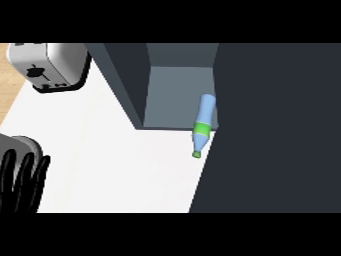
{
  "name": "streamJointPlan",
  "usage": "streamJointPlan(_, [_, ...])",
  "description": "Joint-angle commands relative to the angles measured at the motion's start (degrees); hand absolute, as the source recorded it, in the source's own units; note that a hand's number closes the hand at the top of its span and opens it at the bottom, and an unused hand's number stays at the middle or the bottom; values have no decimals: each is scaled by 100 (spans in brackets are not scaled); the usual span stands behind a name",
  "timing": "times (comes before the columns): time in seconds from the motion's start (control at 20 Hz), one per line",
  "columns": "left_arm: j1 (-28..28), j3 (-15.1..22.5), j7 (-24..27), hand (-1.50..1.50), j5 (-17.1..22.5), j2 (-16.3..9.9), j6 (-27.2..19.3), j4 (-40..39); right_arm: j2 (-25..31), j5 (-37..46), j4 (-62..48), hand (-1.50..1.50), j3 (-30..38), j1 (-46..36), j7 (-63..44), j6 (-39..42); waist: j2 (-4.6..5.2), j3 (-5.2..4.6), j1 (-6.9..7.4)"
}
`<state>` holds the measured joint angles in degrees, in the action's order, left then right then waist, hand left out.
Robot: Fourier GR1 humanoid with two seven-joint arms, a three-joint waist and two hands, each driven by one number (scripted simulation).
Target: Pick up the bottled water, place it into the cabinet and close the cabinet
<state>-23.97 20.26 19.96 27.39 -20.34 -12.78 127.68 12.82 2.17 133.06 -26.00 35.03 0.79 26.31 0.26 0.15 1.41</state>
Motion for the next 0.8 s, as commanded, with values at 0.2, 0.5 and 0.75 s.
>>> streamJointPlan(0.2, [-1355, -646, 546, -150, 642, -432, 924, 508, -541, 649, 245, 150, -1501, -451, -655, -117, -59, -32, 76])
streamJointPlan(0.5, [-1876, -1456, 597, -150, 1326, -673, 1451, 635, -1151, 554, -251, 150, -1697, -748, -1019, -310, -48, -27, 154])
streamJointPlan(0.75, [-2032, -1764, 770, -150, 1503, -760, 1978, 275, -1244, 267, -253, 150, -1882, -1193, -1508, -760, -25, -37, 180])
